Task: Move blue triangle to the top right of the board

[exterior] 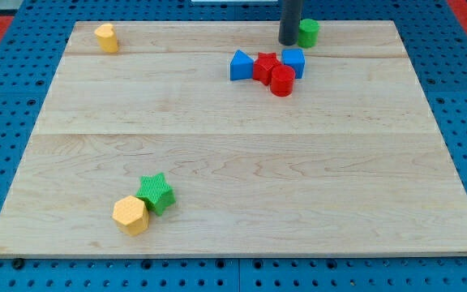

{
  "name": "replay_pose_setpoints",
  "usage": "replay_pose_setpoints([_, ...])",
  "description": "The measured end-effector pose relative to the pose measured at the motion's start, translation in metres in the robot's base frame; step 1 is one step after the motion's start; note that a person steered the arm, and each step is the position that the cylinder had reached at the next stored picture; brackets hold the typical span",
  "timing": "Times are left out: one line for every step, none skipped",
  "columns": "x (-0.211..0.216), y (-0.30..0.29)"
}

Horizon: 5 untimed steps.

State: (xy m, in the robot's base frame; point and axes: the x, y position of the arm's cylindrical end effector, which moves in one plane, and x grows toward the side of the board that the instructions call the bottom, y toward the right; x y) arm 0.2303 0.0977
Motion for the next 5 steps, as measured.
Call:
replay_pose_setpoints([-0.002,0.024])
replay_pose_setpoints([0.000,0.015])
replay_pose_setpoints([0.000,0.015])
replay_pose_setpoints([0.008,0.013])
replay_pose_setpoints([0.027,0.000])
